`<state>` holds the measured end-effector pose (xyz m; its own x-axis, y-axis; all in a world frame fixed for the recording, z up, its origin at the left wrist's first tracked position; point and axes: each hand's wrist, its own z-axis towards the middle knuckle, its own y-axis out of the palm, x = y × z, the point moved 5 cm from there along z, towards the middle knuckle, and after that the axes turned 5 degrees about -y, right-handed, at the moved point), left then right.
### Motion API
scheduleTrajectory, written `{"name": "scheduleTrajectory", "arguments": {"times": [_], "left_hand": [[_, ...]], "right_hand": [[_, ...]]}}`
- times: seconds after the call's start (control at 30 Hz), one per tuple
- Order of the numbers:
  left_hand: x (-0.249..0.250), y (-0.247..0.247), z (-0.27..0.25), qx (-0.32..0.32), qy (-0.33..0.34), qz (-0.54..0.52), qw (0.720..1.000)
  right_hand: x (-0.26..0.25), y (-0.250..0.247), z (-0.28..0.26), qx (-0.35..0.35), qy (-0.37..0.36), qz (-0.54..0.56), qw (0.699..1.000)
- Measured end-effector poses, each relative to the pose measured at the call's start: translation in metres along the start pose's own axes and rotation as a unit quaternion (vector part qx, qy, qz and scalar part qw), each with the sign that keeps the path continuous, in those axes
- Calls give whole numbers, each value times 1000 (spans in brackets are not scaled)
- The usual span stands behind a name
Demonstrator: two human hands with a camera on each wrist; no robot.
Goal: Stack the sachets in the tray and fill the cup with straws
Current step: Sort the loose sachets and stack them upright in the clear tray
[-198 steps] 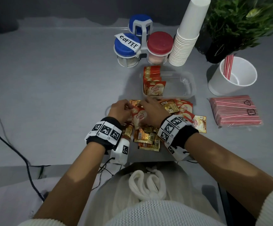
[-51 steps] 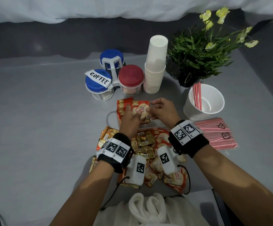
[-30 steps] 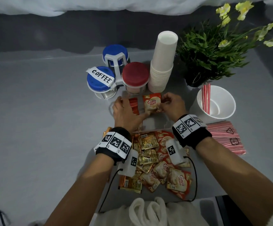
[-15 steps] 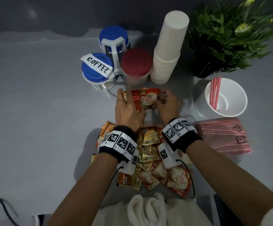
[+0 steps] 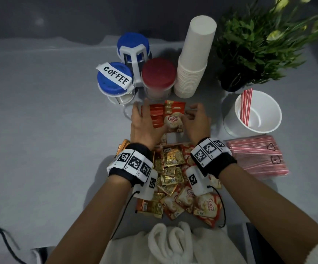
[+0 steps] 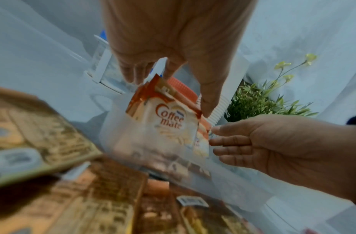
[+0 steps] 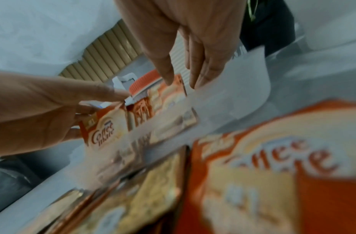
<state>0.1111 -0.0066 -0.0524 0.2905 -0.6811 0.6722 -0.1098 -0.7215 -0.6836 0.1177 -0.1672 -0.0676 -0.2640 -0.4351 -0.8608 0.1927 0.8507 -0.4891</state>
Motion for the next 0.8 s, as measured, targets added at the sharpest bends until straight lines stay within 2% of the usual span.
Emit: {"name": "scheduleTrajectory", "arguments": {"times": [0.13, 0.2, 0.27, 0.37, 0.47, 0.57, 0.67, 0.8], "left_hand": [[-2, -14, -9, 14, 13, -13, 1000], [-2, -23, -16, 45, 26, -16, 999], [-4, -31, -25, 80, 41, 4, 996], [-8, -34, -37, 99, 65, 10, 993], [-11, -28, -51, 60, 94, -1, 994], [-15, -20, -65, 23, 113, 23, 993], [-25, -5, -73, -36, 127, 98, 986], [-45, 18, -77, -121, 121, 167, 971]], "right_hand": [[-11, -15, -7, 21, -53, -28, 998], [-19, -18, -15, 0, -94, -51, 994], [-24, -17, -26, -46, -136, -69, 987], [-23, -5, -46, -175, -155, -122, 965], [-15, 3, -64, -248, -182, -212, 928], [-9, 8, -77, -278, -193, -289, 896], [-3, 13, -87, -303, -206, -346, 864], [0, 13, -98, -312, -240, -370, 842]]}}
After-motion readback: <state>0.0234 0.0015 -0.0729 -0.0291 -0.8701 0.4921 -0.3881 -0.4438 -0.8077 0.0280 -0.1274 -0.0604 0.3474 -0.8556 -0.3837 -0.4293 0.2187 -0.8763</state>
